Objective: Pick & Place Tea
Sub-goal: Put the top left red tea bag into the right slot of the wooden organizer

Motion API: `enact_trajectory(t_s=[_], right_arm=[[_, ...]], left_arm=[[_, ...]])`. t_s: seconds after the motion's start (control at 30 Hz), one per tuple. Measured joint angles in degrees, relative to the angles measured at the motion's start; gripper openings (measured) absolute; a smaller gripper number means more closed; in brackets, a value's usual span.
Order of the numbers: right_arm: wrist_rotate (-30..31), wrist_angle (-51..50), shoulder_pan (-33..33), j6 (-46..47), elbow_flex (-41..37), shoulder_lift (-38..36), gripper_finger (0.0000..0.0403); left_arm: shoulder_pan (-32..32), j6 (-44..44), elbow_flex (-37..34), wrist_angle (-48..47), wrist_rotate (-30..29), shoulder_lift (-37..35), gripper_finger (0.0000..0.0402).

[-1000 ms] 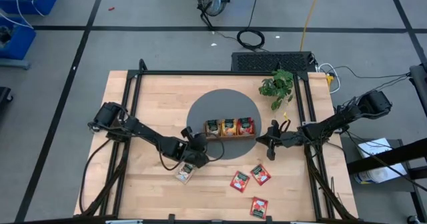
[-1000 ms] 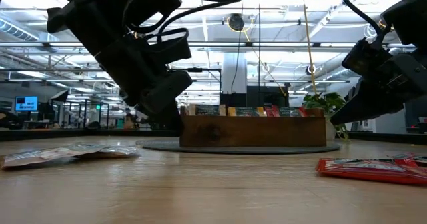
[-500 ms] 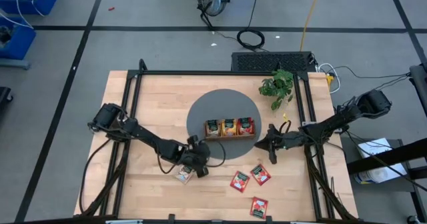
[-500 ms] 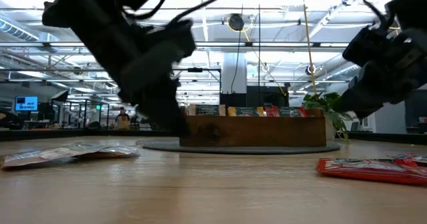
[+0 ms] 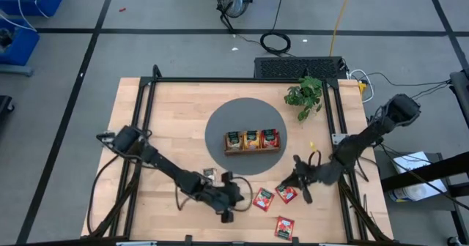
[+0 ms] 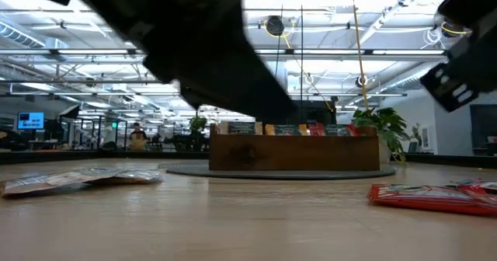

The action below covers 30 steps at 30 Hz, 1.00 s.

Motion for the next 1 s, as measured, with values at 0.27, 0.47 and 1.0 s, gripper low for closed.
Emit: enact_trajectory(t_s=[0.27,0.47,1.0], right_arm=[[4.05,-27.82,6.6,6.72,18.45,10.49,0.0],[-1.16,-27.41,7.24,9.44,19.08,14.87,0.0],[-9.3,-12.52,-0.45,3.17,19.19,29.24,0.0]], left_arm=[[0.49,10.23,16.31,-5.93,2.72,10.32,0.001],[2.52,10.78,21.85,-9.35,4.74,15.56,0.0007],[3.17,11.67,23.36,-12.81,5.47,16.11,0.0029]])
